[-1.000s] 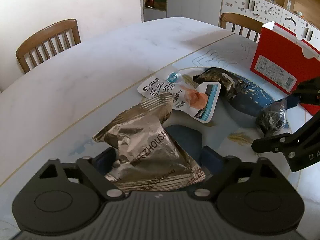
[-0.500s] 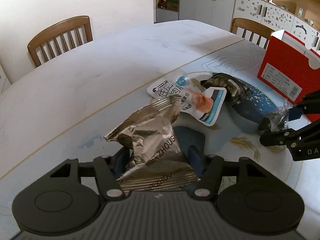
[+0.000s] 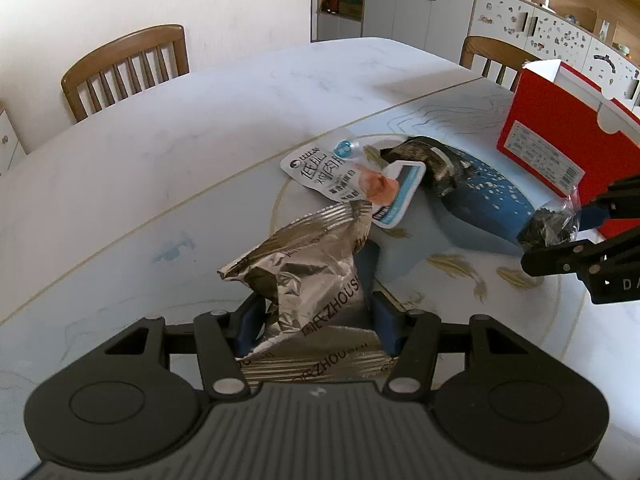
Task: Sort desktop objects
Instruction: 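Close left tool on the foil bag while right tool closes on the seaweed packet, then carry the foil bag in left tool while right tool carries seaweed packet over box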
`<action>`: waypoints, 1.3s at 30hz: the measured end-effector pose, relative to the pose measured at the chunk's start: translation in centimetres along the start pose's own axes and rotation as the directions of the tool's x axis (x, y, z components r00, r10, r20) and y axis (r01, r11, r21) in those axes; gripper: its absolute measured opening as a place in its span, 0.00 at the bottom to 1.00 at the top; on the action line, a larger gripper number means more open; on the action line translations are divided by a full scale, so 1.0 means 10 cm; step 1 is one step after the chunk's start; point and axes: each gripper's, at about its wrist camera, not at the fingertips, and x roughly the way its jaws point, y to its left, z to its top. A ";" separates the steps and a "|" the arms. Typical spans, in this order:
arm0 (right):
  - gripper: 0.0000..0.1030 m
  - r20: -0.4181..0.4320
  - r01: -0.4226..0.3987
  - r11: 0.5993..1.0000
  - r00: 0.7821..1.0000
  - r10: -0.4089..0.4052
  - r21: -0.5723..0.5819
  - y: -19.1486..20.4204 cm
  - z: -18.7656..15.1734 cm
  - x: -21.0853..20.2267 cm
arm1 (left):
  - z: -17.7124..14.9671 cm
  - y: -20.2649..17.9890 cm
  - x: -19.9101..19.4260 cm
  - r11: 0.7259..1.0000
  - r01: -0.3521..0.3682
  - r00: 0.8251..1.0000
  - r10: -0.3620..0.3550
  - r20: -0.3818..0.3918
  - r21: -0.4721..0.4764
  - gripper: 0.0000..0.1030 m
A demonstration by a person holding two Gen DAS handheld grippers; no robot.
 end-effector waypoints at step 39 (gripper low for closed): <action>0.45 0.075 -0.108 0.992 0.991 0.113 -0.064 -0.51 -0.43 -1.11 | 0.15 -1.11 -0.83 0.996 0.084 0.995 -0.082 0.057 -0.029 0.46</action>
